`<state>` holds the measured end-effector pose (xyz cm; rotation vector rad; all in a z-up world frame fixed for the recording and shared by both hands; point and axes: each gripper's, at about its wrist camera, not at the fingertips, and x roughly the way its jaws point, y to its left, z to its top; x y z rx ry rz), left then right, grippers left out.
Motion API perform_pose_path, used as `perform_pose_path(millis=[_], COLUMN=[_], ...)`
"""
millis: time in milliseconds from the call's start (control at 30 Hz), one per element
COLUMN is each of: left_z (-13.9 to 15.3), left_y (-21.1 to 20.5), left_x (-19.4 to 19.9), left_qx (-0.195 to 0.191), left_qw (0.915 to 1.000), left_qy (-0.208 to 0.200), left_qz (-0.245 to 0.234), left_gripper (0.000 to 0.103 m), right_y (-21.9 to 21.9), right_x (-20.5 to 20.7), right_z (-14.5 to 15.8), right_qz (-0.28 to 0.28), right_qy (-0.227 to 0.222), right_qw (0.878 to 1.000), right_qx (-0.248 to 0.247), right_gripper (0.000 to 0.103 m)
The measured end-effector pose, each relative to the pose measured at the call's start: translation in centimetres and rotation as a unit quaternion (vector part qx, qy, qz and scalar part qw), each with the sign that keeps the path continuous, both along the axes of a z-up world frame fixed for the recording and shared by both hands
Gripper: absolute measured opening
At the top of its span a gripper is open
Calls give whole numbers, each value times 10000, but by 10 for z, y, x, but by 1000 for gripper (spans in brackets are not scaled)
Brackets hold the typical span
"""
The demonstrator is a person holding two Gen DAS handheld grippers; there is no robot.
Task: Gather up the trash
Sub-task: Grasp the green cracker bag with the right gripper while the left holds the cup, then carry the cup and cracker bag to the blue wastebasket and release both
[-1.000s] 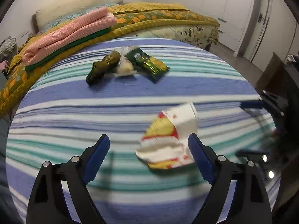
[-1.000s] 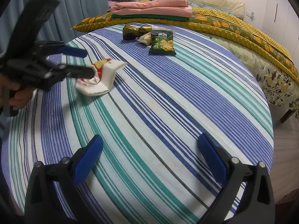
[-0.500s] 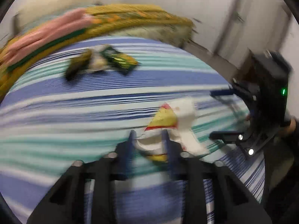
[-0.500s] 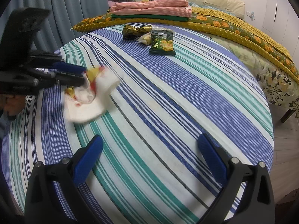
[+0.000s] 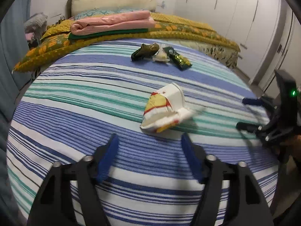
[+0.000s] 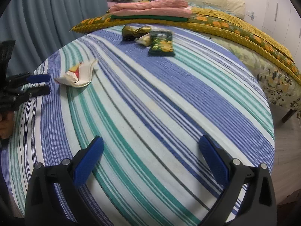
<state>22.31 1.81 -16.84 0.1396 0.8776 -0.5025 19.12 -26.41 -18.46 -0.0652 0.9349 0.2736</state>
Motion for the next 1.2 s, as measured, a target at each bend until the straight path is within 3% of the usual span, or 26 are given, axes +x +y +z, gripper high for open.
perform_pose_path(millis=[133, 233, 333, 433, 467, 500, 533, 567, 633, 733, 900, 1033, 1200], left_z=[-10, -14, -16, -17, -17, -17, -17, -17, -17, -17, -17, -17, -18], left_y=[-5, -14, -15, -16, -16, -16, -16, -16, -16, -16, -16, -29, -53], left_x=[-3, -6, -2, -3, -2, -2, -2, -2, -2, -1, 14, 41, 57], left_qx=[353, 629, 640, 649, 646, 647, 646, 641, 631, 609, 536, 490, 688], left_qw=[9992, 9979, 9978, 9977, 9978, 9978, 9978, 9978, 9978, 9979, 9977, 9961, 9917], left_qy=[176, 71, 153, 160, 162, 161, 162, 165, 171, 182, 186, 221, 146], left_qz=[-53, -138, -56, -52, -52, -51, -51, -52, -53, -86, -383, -706, -1072], left_gripper=[80, 89, 97, 97, 97, 97, 97, 97, 97, 98, 98, 98, 95], right_y=[-16, -10, 12, 34, 37, 39, 38, 37, 33, 28, 19, 6, -2], right_x=[27, 74, 126, 167, 178, 186, 189, 188, 179, 146, 55, 3, -25], right_z=[15, 24, 19, 12, 8, 3, 1, 2, 7, 18, 26, 17, 9], right_qz=[-367, -394, -168, -211, -269, -304, -306, -353, -348, -85, 405, 334, 6], right_qy=[-106, -52, 152, 86, 91, 143, 179, 163, 204, 215, 326, 507, 300], right_qw=[9992, 9992, 9997, 9994, 9993, 9992, 9993, 9992, 9992, 9997, 9986, 9982, 9995], right_qx=[68, -51, -96, -263, -259, -212, -104, -51, 27, 87, -116, -25, 92], right_gripper=[98, 98, 98, 96, 93, 75, 65, 50, 45, 44, 44, 44, 46])
